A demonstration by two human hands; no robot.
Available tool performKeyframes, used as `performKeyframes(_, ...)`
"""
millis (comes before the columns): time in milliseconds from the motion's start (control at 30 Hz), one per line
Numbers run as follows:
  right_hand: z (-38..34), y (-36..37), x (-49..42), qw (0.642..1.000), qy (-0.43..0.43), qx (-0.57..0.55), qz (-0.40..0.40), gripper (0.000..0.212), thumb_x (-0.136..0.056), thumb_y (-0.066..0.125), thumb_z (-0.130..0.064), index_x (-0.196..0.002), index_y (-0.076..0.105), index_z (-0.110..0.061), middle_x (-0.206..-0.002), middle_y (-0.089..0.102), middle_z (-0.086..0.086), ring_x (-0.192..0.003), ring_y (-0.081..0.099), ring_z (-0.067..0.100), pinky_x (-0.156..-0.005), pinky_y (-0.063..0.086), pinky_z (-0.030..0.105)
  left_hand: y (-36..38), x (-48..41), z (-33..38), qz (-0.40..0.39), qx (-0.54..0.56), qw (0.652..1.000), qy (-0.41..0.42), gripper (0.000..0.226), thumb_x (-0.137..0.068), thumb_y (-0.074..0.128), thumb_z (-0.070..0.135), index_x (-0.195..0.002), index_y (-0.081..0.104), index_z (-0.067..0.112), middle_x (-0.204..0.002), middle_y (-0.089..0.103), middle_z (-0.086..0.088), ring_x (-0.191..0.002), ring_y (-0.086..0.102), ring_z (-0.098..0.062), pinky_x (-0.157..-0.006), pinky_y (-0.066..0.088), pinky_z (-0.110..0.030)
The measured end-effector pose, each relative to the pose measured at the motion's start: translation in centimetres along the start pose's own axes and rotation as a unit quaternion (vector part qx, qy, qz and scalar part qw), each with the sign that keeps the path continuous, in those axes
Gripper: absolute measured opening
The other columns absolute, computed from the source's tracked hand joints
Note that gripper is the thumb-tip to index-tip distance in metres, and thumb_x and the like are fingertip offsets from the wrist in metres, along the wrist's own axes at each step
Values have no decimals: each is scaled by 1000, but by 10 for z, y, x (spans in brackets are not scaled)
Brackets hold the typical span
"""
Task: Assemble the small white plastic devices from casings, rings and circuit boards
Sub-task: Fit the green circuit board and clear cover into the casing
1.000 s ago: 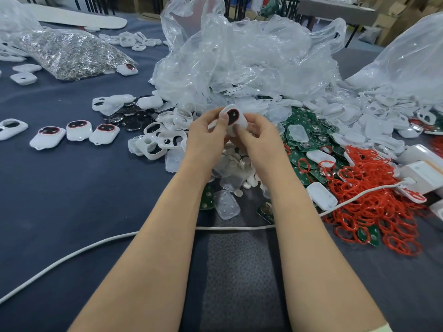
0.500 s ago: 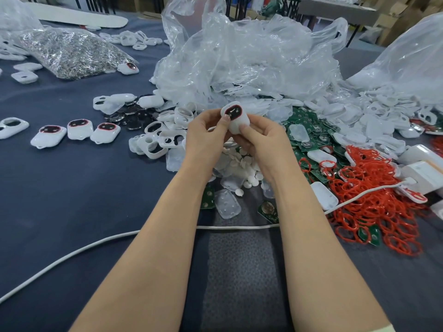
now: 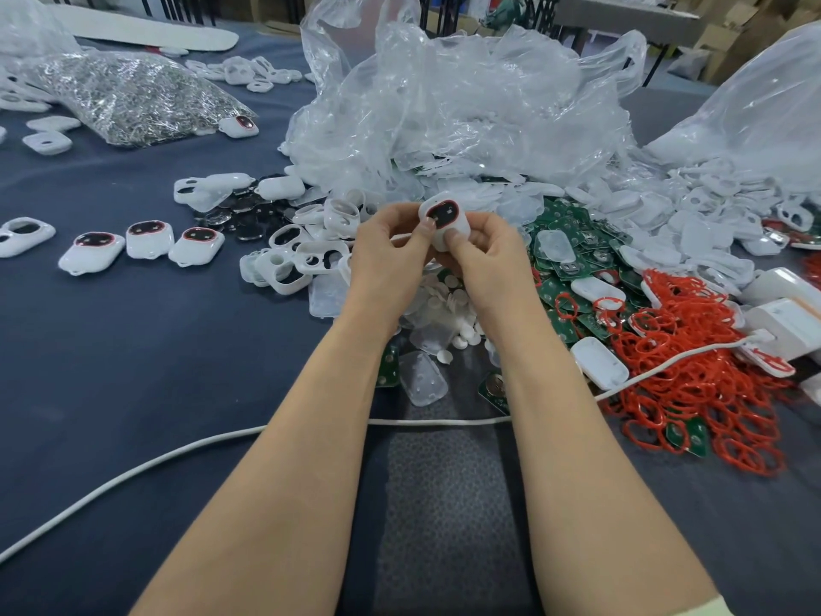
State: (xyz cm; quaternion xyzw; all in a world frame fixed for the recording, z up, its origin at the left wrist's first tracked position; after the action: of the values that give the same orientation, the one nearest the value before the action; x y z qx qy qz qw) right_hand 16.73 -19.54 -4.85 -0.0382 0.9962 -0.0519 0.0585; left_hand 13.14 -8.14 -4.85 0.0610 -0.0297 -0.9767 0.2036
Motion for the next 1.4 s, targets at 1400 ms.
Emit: performKeyframes(1400, -15, -6, 3, 996, -86, 25, 18, 4, -87, 68, -20, -89, 63, -19, -86, 68, 4, -83, 66, 27, -74, 53, 36, 6, 2, 12, -29, -86, 993, 78, 15, -97, 54, 10, -105, 63, 19, -97, 67, 4, -93, 65, -14, -88, 53, -26)
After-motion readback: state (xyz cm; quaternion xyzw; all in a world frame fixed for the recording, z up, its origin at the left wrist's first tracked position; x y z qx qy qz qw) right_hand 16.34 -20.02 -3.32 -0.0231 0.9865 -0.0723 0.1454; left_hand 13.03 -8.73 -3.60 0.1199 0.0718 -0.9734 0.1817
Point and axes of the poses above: each hand's wrist, its own x-axis away from the middle knuckle, its own y-axis out of the palm, z = x × y, the point moved 5 cm from there along -x, towards the middle knuckle
